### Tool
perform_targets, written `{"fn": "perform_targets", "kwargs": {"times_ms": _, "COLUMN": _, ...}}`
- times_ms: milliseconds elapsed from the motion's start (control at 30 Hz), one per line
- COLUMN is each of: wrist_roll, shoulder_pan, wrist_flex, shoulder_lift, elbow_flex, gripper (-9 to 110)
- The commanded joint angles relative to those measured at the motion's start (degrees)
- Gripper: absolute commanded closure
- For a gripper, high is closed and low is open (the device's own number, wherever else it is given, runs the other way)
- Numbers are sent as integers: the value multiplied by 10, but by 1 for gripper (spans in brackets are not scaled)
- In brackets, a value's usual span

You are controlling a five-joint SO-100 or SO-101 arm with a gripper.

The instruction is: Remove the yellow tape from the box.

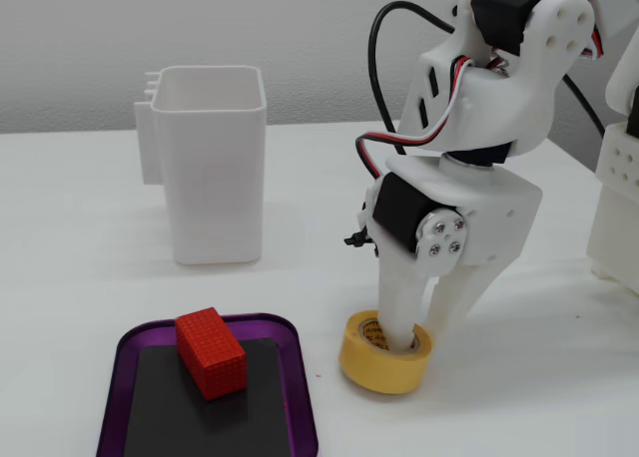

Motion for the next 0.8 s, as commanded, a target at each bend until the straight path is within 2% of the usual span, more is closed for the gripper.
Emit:
{"fn": "perform_targets", "kwargs": {"times_ms": 0, "wrist_roll": -1, "shoulder_pan": 5, "wrist_flex": 11, "shoulder_lift": 23, "elbow_flex": -4, "gripper": 97}}
{"fn": "perform_targets", "kwargs": {"times_ms": 300, "wrist_roll": -1, "shoulder_pan": 4, "wrist_flex": 99, "shoulder_lift": 90, "elbow_flex": -30, "gripper": 81}}
{"fn": "perform_targets", "kwargs": {"times_ms": 633, "wrist_roll": -2, "shoulder_pan": 8, "wrist_flex": 231, "shoulder_lift": 364, "elbow_flex": -39, "gripper": 80}}
{"fn": "perform_targets", "kwargs": {"times_ms": 767, "wrist_roll": 1, "shoulder_pan": 58, "wrist_flex": 242, "shoulder_lift": 497, "elbow_flex": 25, "gripper": 80}}
